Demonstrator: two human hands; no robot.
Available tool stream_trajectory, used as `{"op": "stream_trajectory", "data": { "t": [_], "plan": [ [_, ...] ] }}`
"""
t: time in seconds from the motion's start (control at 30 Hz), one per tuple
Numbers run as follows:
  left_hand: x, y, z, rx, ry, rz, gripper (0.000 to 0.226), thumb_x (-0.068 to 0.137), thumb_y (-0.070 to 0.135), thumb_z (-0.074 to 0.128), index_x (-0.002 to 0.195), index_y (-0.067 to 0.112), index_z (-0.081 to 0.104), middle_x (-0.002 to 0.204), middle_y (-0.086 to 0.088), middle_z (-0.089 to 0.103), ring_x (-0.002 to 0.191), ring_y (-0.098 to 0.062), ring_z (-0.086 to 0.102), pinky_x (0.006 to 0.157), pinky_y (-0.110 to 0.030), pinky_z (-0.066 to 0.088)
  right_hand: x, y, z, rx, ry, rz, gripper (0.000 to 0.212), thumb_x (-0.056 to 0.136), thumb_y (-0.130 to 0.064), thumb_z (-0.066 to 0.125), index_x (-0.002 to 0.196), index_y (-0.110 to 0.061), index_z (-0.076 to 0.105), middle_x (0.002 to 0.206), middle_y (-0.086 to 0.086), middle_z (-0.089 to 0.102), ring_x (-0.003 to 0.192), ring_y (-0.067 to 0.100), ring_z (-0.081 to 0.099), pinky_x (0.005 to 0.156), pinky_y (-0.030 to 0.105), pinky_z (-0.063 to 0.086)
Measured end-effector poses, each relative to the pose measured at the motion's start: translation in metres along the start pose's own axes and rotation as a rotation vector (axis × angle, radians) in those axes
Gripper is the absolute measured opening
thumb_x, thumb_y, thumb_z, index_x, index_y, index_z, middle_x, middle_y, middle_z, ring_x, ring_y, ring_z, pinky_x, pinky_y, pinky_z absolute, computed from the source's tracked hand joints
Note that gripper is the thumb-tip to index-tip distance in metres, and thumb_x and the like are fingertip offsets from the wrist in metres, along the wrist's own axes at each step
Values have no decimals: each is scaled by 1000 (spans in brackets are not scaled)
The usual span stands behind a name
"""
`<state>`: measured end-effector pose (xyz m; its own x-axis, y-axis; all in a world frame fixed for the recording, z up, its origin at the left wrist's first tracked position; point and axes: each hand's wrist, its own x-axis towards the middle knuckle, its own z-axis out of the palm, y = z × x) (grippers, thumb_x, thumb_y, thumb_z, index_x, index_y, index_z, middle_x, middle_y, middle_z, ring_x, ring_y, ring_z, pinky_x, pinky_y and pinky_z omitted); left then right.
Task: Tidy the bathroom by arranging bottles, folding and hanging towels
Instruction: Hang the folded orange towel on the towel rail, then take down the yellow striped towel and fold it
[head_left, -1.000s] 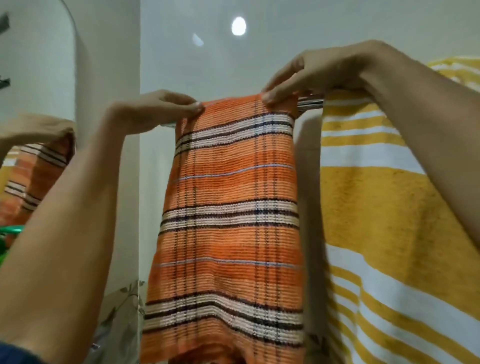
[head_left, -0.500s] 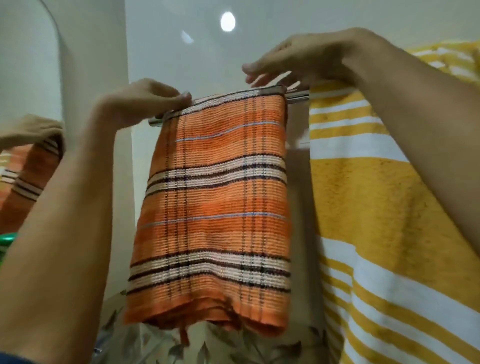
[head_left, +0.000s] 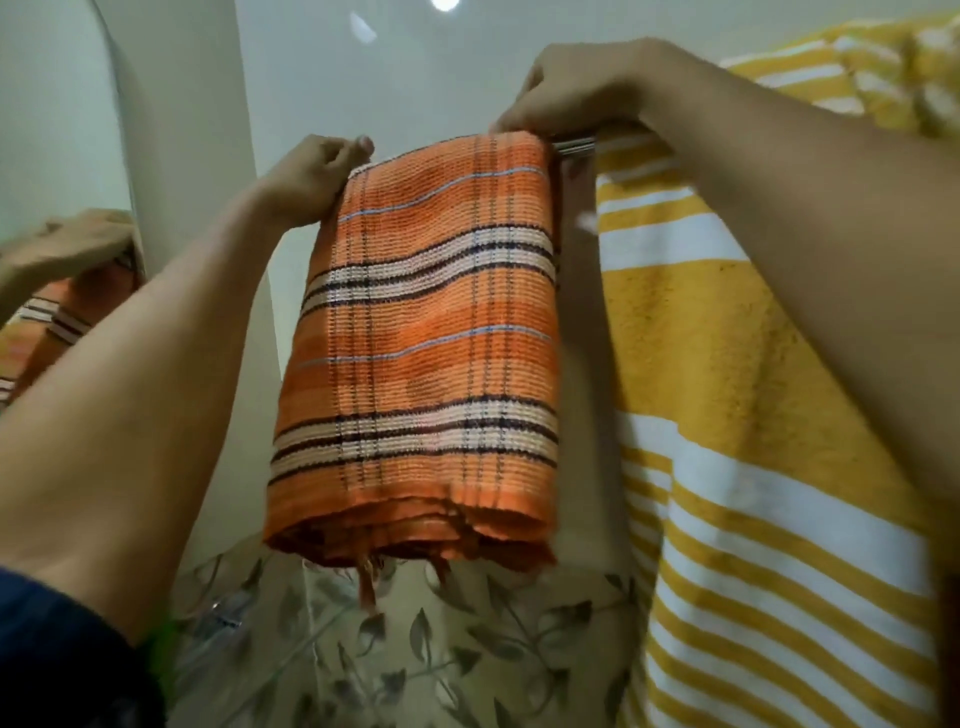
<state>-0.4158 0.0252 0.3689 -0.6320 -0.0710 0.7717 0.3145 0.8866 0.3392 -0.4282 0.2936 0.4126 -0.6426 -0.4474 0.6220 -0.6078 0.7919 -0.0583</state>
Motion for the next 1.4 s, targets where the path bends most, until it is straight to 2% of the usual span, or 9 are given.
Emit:
{"op": "stream_trajectory", "data": {
  "t": [0.13, 0.27, 0.4, 0.57, 0.77, 0.97, 1.1, 1.23, 1.4],
  "plan": [
    [0, 7, 0, 148, 99, -36, 41, 99, 34, 37, 114, 2, 58, 109, -15, 60, 100, -30, 54, 84, -34, 39, -20, -32, 11, -21, 39, -48, 44, 92, -40, 50, 111, -3, 65, 102, 8, 62, 89, 24, 59, 70, 34, 49],
    [-6, 26, 8, 212, 350, -3, 18, 89, 9, 50, 104, 9, 61, 110, -15, 65, 99, -32, 59, 78, -30, 39, -28, -25, 7, -68, 51, -71, 45, 96, -45, 40, 106, -8, 65, 109, 9, 64, 88, 22, 55, 87, 37, 49],
    [-13, 60, 28, 108, 370, 112, 17, 90, 9, 49, 95, 12, 64, 104, -13, 67, 97, -29, 61, 80, -28, 41, -43, -25, 5, -270, 52, -141, 42, 99, -45, 32, 89, -16, 62, 103, 8, 63, 102, 27, 57, 85, 35, 41],
    [-30, 103, 49, 76, 360, 222, 20, 92, 13, 45, 95, 14, 65, 100, -9, 68, 91, -27, 60, 79, -33, 45, -63, -15, 9, -454, 146, -170, 40, 100, -43, 31, 130, -24, 50, 133, 7, 54, 122, 29, 51, 92, 39, 40],
    [-62, 119, 70, 101, 378, 338, 27, 97, 19, 40, 112, 11, 61, 108, -15, 67, 96, -32, 61, 81, -40, 48, -69, -9, 21, -498, 324, -184, 35, 96, -28, 33, 124, -21, 53, 124, 7, 60, 112, 28, 57, 76, 33, 32],
    [-67, 125, 73, 84, 356, 316, 25, 96, 23, 47, 115, 14, 60, 111, -10, 66, 96, -24, 60, 75, -30, 41, -69, -7, 24, -483, 370, -191, 31, 96, -26, 35, 119, -21, 56, 116, 3, 63, 103, 24, 59, 73, 34, 33],
    [-67, 132, 78, 102, 361, 298, 24, 93, 16, 51, 115, 15, 61, 112, -8, 67, 97, -25, 61, 76, -29, 40, -75, -3, 22, -526, 365, -200, 29, 98, -27, 35, 118, -21, 55, 121, 3, 61, 111, 24, 57, 91, 37, 34],
    [-70, 146, 89, 104, 388, 302, 25, 91, 22, 55, 113, 18, 64, 112, -3, 67, 101, -22, 60, 90, -44, 46, -83, 12, 15, -624, 425, 80, 41, 95, -43, 41, 124, -16, 54, 128, 10, 59, 127, 33, 45, 114, 56, 9],
    [-84, 160, 105, 14, 420, 241, 36, 88, 37, 55, 119, 20, 61, 110, -1, 65, 99, -21, 58, 87, -49, 47, -98, 24, 20, -523, 599, 77, 16, 96, -24, 48, 100, -17, 61, 87, 3, 57, 99, 24, 57, 98, 39, 34]
  ]
}}
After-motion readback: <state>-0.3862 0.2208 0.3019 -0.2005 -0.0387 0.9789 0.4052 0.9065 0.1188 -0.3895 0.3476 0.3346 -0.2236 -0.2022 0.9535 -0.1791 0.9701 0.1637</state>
